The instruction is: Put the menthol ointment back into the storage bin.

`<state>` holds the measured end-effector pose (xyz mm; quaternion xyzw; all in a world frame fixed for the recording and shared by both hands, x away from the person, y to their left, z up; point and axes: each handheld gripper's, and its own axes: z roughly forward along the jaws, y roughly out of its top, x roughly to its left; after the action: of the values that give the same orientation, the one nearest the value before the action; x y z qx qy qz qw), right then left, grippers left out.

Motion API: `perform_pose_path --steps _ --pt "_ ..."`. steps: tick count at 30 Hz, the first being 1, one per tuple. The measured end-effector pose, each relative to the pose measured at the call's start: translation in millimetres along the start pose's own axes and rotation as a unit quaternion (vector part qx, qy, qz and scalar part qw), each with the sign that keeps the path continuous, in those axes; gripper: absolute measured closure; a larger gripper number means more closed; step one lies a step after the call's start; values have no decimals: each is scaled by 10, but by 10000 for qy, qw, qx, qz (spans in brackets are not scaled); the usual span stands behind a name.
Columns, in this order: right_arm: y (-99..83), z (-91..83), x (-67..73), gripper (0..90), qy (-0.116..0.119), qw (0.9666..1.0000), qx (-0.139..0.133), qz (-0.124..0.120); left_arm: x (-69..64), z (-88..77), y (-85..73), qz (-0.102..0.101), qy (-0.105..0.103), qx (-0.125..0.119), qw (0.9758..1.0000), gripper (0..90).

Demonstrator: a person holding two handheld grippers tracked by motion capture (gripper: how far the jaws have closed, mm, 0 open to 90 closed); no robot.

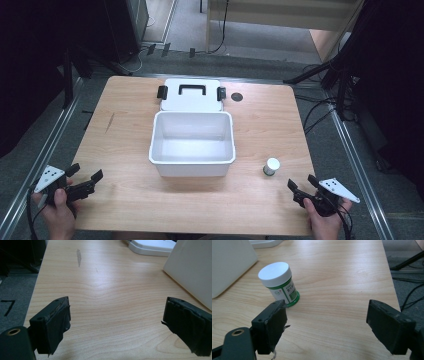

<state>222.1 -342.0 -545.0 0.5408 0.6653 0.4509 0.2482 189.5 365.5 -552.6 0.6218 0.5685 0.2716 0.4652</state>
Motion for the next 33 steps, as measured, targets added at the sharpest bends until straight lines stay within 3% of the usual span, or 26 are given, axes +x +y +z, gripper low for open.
perform_pose_path --steps 3,6,11,12,13,14,17,20,21,22,23,24,25,26,28,31,33 --pt "25 22 20 192 -57 9997 231 -9 -1 1 0 -2 3 -5 10000 82" --pt "60 8 61 192 84 9996 286 -2 8 1 0 -10 -34 3 10000 82" --pt "134 14 123 193 116 9986 500 -133 11 0 -2 -46 -56 -29 10000 82" --pt "196 40 167 193 70 9966 749 -339 12 -2 -4 -49 -61 -41 10000 82" --pt "196 40 167 193 70 9966 749 -339 12 -2 -4 -49 -61 -41 10000 82" --pt "252 62 207 192 124 9941 973 -467 11 -2 -3 -47 -57 -35 10000 82" --pt "324 100 267 191 251 9894 1272 -651 14 -2 -3 -53 -63 -37 10000 82" --pt "390 180 350 183 273 9798 1769 -893 20 -6 -4 -65 -64 -48 9999 82" --pt "390 180 350 183 273 9798 1769 -893 20 -6 -4 -65 -64 -48 9999 82" --pt "427 256 411 173 278 9692 2199 -1074 22 -9 -4 -79 -70 -56 9999 82" --pt "427 256 411 173 278 9692 2199 -1074 25 -11 -5 -91 -79 -71 9999 82" --pt "452 312 455 172 260 9617 2467 -1167 32 -14 -5 -100 -98 -50 9999 82" --pt "452 312 455 172 260 9617 2467 -1167 32 -14 -5 -100 -98 -50 9999 82" --pt "476 367 501 168 284 9540 2723 -1220 28 -9 -4 -100 -95 -48 9999 82" --pt "508 416 552 157 278 9445 2995 -1325 24 -6 -2 -76 -82 -38 9999 82" --pt "569 470 591 151 246 9343 3266 -1404 22 -5 -3 -71 -88 -41 9999 82" --pt "589 481 599 152 234 9325 3316 -1413 24 -6 -3 -83 -90 -43 9999 82"
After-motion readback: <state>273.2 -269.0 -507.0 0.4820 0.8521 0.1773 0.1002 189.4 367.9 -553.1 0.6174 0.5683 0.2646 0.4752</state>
